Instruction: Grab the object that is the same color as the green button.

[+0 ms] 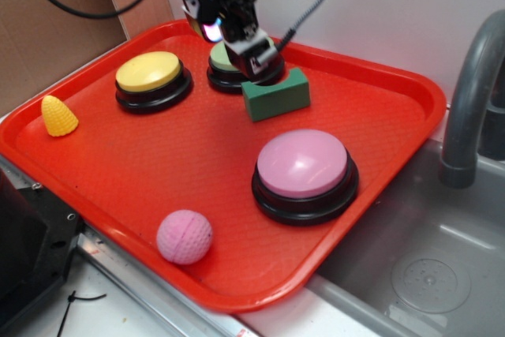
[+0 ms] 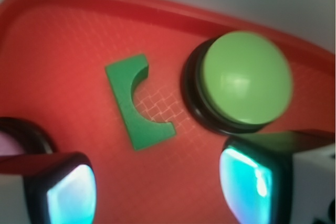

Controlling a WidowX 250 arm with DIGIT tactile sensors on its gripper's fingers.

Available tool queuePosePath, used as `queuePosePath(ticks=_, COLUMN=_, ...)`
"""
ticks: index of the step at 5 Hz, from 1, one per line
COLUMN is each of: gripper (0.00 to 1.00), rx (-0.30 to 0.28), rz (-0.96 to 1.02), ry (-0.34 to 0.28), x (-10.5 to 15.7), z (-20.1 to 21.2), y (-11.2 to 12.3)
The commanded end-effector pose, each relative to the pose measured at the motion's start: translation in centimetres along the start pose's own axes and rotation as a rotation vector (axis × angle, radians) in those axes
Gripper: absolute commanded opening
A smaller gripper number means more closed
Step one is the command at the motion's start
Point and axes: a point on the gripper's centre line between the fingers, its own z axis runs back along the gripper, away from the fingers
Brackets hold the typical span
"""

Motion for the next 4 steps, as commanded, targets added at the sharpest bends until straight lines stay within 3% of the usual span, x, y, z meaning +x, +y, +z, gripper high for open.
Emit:
queuePosePath(ticks=1, gripper=1.00, rx=0.021, rz=-0.036, ry=-0.047, x=2.9, z=-1.7, y=-0.6)
queuePosePath(ticks=4, gripper=1.00, rx=-0.003, rz=-0.121, ry=-0.037, x=3.6, z=-3.5, y=-2.4)
